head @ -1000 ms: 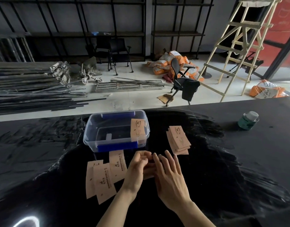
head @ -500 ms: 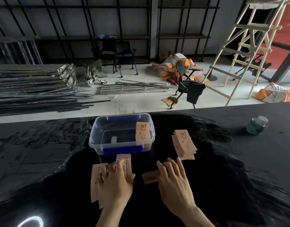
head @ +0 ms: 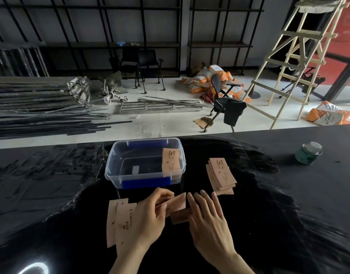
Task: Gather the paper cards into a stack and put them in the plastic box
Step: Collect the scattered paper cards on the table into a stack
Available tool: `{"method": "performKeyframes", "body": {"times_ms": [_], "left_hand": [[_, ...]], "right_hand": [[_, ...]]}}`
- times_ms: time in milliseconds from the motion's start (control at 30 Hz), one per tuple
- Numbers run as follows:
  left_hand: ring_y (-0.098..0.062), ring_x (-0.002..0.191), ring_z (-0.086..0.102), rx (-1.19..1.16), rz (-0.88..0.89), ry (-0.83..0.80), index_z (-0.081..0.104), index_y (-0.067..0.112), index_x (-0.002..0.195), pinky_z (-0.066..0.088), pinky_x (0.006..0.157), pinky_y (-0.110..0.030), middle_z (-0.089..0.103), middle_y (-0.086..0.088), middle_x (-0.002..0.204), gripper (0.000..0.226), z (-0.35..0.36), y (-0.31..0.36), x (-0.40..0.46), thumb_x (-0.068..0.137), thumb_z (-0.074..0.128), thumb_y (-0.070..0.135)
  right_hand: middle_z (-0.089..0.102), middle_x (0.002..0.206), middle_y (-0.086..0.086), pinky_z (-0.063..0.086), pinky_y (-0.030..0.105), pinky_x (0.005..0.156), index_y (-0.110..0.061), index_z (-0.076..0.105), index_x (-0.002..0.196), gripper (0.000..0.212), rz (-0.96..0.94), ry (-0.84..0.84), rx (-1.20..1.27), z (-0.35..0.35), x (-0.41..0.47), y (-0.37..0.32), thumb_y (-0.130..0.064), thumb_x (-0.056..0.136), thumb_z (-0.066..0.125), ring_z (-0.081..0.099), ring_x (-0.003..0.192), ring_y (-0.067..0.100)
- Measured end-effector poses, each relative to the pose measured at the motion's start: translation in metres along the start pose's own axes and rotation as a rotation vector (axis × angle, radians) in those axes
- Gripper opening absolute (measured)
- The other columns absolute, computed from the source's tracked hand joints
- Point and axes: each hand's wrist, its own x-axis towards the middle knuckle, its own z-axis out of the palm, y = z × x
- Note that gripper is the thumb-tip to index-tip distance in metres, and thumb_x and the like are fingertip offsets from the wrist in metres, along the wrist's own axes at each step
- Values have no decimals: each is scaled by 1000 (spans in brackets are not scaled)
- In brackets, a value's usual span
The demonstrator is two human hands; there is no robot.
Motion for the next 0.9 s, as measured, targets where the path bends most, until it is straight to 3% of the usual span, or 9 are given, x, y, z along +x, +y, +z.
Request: {"method": "performKeyframes", "body": {"times_ms": [133, 300, 367, 467, 567, 633, 733, 833, 900], "left_hand": [[2, 100, 71, -161, -4, -135, 66, 27, 109, 60, 89, -20, 75, 17, 99, 34, 10, 14, 1, 97, 53, -2], [-20, 92, 75, -324, -86, -58, 54, 26, 108, 64, 80, -48, 74, 1, 99, 20, 28, 17, 1, 94, 48, 14], [-20, 93, 71, -335, -104, -1, 53, 26, 106, 63, 82, -50, 70, 1, 100, 20, 26, 16, 1, 92, 49, 13], [-11, 99, 63, -110, -85, 244, 55, 29, 103, 57, 90, -43, 65, 8, 103, 24, 13, 2, -3, 87, 58, 12], [-20, 111, 59, 281, -294, 407, 52, 28, 116, 52, 97, -43, 63, 3, 118, 41, -11, -19, -12, 81, 71, 19], [-27, 120, 55, 487, -476, 348, 48, 23, 129, 48, 99, -44, 59, -5, 130, 59, -21, -33, -18, 77, 75, 34], [-29, 120, 54, 614, -534, 307, 45, 22, 136, 47, 97, -44, 59, -8, 131, 68, -25, -42, -24, 78, 67, 51], [-26, 115, 59, 632, -491, 288, 46, 27, 135, 48, 95, -42, 64, -3, 124, 63, -29, -36, -22, 80, 68, 49], [-23, 113, 61, 507, -424, 276, 46, 33, 133, 51, 94, -40, 62, 1, 124, 60, -32, -33, -20, 80, 75, 37]], "right_hand": [[39, 161, 13, 19, 46, 120, -7, 23, 158, 71, -14, 32, 42, 2, 3, -3, -32, 98, 51, 28, 152, 29], [46, 157, 9, 20, 45, 121, -8, 29, 157, 71, -71, 45, 75, 5, 7, -14, -35, 97, 56, 33, 150, 30], [55, 147, 8, 26, 48, 122, -9, 29, 157, 74, -68, 28, 57, 4, 8, -14, -35, 95, 58, 41, 144, 30], [64, 127, 8, 28, 48, 119, -9, 39, 150, 67, -90, 37, -10, 4, 11, -12, -37, 91, 56, 55, 130, 31], [64, 121, 9, 22, 51, 117, -9, 48, 142, 57, -73, 73, -17, 8, 14, -15, -36, 92, 52, 57, 126, 31], [64, 123, 9, 21, 51, 117, -9, 50, 141, 54, -59, 75, 1, 10, 17, -19, -34, 93, 50, 56, 127, 32], [64, 125, 9, 19, 51, 117, -10, 50, 141, 56, -72, 62, 8, 12, 23, -27, -38, 93, 43, 56, 129, 33], [64, 129, 10, 19, 50, 118, -11, 48, 142, 57, -93, 38, 15, 13, 26, -33, -40, 94, 40, 54, 131, 33], [64, 130, 10, 22, 47, 122, -12, 48, 142, 57, -97, 25, 3, 12, 27, -35, -41, 93, 41, 54, 132, 32]]}}
